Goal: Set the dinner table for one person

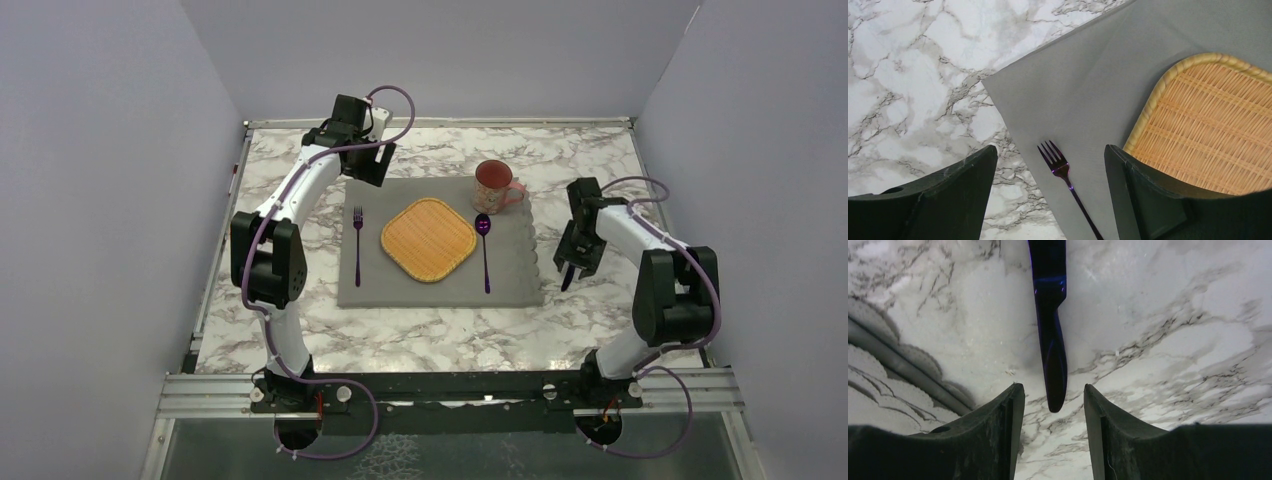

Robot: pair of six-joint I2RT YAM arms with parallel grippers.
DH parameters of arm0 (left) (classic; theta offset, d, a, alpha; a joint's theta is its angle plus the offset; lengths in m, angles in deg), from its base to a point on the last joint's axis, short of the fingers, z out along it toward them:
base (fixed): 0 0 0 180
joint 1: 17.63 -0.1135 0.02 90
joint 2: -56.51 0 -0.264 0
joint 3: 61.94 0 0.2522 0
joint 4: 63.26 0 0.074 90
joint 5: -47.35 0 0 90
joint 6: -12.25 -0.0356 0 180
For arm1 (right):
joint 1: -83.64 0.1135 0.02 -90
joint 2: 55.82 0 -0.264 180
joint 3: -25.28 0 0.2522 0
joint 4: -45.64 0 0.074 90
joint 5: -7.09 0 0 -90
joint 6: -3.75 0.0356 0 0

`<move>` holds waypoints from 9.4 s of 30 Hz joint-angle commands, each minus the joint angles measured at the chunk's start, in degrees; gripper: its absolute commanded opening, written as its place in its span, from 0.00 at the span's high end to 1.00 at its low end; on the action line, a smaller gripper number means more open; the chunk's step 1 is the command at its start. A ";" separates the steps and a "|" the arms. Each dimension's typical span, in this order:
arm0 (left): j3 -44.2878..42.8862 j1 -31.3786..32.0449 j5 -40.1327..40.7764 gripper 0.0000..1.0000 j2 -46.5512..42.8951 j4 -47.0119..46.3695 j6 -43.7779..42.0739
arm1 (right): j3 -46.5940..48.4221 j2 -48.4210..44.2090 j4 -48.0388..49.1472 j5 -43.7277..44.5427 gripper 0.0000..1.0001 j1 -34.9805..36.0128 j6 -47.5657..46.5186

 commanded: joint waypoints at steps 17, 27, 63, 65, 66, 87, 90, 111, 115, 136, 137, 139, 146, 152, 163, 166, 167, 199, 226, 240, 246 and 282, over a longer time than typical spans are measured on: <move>0.24 -0.20 -0.96 0.19 -2.83 -0.73 -0.03 | 5.20 10.40 7.54 -1.59 0.51 -5.83 -5.02; -0.69 -0.20 -0.29 0.19 -2.74 -0.65 -1.33 | 3.19 11.67 9.22 -1.66 0.70 -5.83 -4.27; -1.79 -0.20 -1.82 0.19 -1.04 -0.35 -0.10 | 4.14 0.73 2.28 -3.15 0.99 -4.60 -3.79; -1.89 -0.20 -1.90 0.19 -1.03 -0.39 -0.15 | 4.35 0.44 2.21 -2.77 0.99 -4.52 -3.52; -1.86 -0.19 -1.84 0.19 -1.03 -0.36 -0.23 | 4.48 0.44 2.02 -2.50 0.99 -4.52 -3.48; -5.00 5.88 -9.82 0.16 -8.15 2.11 -11.38 | 8.00 -2.02 -2.58 1.68 0.60 -4.51 -1.54; -5.57 8.52 -13.18 0.16 -9.07 4.99 -11.42 | 8.75 -1.84 -3.28 1.89 0.60 -4.51 -1.08; -14.55 23.46 -26.75 0.11 -0.94 7.37 -4.41 | 4.35 -4.99 0.35 -5.73 0.55 -12.59 0.22; -18.05 24.79 -28.79 0.12 3.78 7.43 -1.44 | 5.28 -3.81 1.06 -9.34 0.55 -16.36 -4.02; -23.28 38.90 -9.31 0.14 14.54 7.38 -0.29 | 13.38 5.90 4.11 -17.07 0.56 -18.93 -11.86; -23.30 39.27 -7.38 0.15 15.06 7.28 0.26 | 13.60 6.11 4.18 -17.09 0.56 -18.92 -12.05; -23.51 40.22 -3.88 0.15 16.19 6.91 0.98 | 13.73 6.64 4.49 -17.54 0.56 -18.91 -12.36; -25.84 43.12 -2.43 0.15 20.82 6.09 3.03 | 13.83 8.26 5.07 -19.91 0.57 -18.92 -13.20; -29.61 44.86 -2.81 0.15 23.93 5.81 4.29 | 15.67 11.67 4.01 -22.09 0.57 -18.87 -13.90; -29.43 45.86 -1.25 0.15 23.25 5.49 3.92 | 17.25 15.10 3.11 -18.90 0.58 -18.85 -14.09; -28.93 45.86 -1.05 0.15 22.30 5.45 3.94 | 17.34 15.80 3.34 -18.18 0.58 -18.86 -14.19; -28.86 45.81 -0.98 0.15 22.06 5.49 3.94 | 17.40 16.18 3.41 -17.96 0.58 -18.79 -14.27; -24.73 43.03 1.86 0.14 16.41 5.58 2.89 | 18.09 20.57 3.26 -6.05 0.62 -10.40 -14.02; -23.91 42.65 1.24 0.14 15.85 5.56 3.21 | 16.40 7.53 -1.86 -1.77 0.97 -4.70 -12.29; -22.10 42.33 -1.34 0.14 14.50 5.44 4.66 | 11.30 5.46 -2.11 -3.47 0.79 -4.60 -10.94; -22.55 40.61 -1.11 0.14 14.20 5.44 5.25 | 8.33 3.57 -3.00 -5.30 0.76 -4.60 -9.76; -20.24 37.51 -1.39 0.13 11.50 5.05 5.70 | -3.33 8.48 5.40 -9.04 0.66 -4.60 -7.70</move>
